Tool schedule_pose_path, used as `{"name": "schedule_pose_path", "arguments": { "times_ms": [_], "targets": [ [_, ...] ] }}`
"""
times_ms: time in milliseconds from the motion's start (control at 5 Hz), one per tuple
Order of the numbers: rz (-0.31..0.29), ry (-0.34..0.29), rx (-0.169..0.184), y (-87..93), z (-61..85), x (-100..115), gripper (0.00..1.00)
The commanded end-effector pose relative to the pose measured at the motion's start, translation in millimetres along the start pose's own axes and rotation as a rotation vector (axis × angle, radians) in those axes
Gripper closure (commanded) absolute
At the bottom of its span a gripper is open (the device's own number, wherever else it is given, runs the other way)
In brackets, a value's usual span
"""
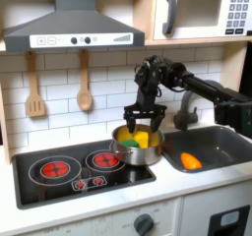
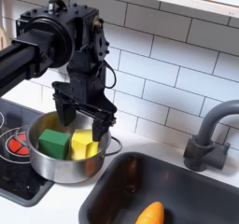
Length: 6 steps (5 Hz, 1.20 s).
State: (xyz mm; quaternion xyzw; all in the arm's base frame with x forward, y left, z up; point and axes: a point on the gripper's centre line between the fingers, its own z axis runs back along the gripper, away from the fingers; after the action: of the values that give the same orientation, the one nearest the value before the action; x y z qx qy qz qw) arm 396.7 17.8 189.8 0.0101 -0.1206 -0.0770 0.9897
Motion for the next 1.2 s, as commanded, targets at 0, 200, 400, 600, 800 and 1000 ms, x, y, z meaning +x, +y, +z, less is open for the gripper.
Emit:
{"name": "schedule_pose_path", "arguments": {
  "times_ms": [0, 200, 400, 600, 800, 1000],
  "targets": [
    [-0.003, 0.013, 0.008, -0.8, -10.9, 2.7, 0.00],
    [0.003, 0.025, 0.005, -1.0, -17.0, 4.0, 0.00],
    [0.001, 0.024, 0.008, -1.1, -18.3, 6.5, 0.00],
    [-0.003, 0.033, 0.009, -2.0, -22.3, 6.9, 0.00],
    [-0.004, 0.043, 0.014, 0.8, -25.6, 7.8, 0.00],
    [-0.013, 0.045, 0.011, 1.8, -24.2, 10.0, 0.00]
  ]
}}
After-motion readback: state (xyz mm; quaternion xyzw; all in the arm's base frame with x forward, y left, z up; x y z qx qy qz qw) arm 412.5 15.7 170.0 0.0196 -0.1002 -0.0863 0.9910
